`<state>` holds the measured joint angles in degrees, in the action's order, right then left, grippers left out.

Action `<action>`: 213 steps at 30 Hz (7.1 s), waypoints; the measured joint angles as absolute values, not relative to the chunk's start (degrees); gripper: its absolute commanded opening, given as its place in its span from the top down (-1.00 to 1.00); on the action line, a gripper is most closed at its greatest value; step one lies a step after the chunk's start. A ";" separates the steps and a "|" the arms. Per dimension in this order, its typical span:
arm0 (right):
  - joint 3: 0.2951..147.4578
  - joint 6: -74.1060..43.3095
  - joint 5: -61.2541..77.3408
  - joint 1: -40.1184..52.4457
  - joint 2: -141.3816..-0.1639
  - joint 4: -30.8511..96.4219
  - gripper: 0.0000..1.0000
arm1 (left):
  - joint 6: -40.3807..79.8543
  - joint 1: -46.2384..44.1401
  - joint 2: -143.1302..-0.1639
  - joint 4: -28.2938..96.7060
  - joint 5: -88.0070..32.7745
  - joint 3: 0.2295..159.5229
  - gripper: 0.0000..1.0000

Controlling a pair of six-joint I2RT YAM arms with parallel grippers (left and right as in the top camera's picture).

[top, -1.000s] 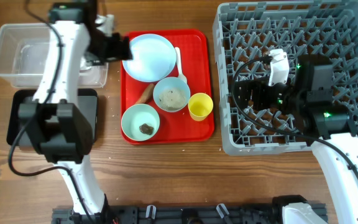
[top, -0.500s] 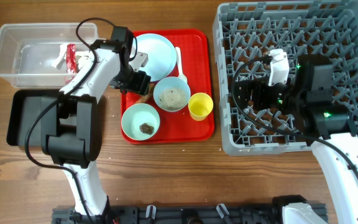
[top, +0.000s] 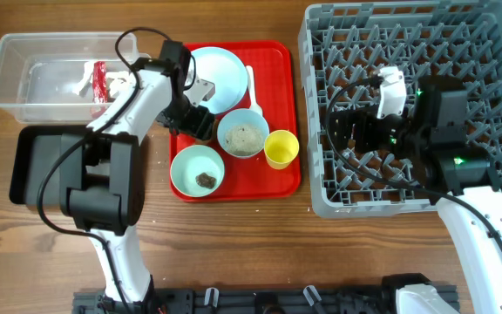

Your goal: Sort waste into correct bins and load items into the dishwasher rack

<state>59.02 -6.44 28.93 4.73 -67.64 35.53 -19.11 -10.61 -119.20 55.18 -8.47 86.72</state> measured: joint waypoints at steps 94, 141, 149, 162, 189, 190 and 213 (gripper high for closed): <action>59.00 -10.28 30.89 4.73 -75.77 35.16 -1.00 | 24.56 -26.98 -100.51 54.28 -2.76 72.88 0.10; 59.00 -10.28 31.07 4.73 -75.77 32.93 -1.00 | -18.85 47.62 -100.60 51.46 -71.57 64.29 0.92; 59.00 -10.31 31.07 4.73 -75.77 32.69 -0.99 | -6.24 55.68 -100.62 44.49 -81.67 61.04 0.92; 59.00 -10.31 31.07 4.73 -75.77 32.10 -0.99 | 7.70 29.26 -87.70 44.38 -58.30 62.41 0.92; 59.00 -10.31 31.07 4.73 -75.77 32.62 -0.99 | 8.86 -29.91 -101.84 58.22 -1.10 80.36 0.09; 59.00 -10.28 31.07 4.73 -75.77 32.64 -1.00 | 8.16 -29.91 -101.80 55.35 -1.08 82.00 0.14; 59.00 -10.31 31.07 4.73 -75.77 32.56 -0.99 | 13.69 -31.24 -110.93 41.10 -4.45 82.72 0.29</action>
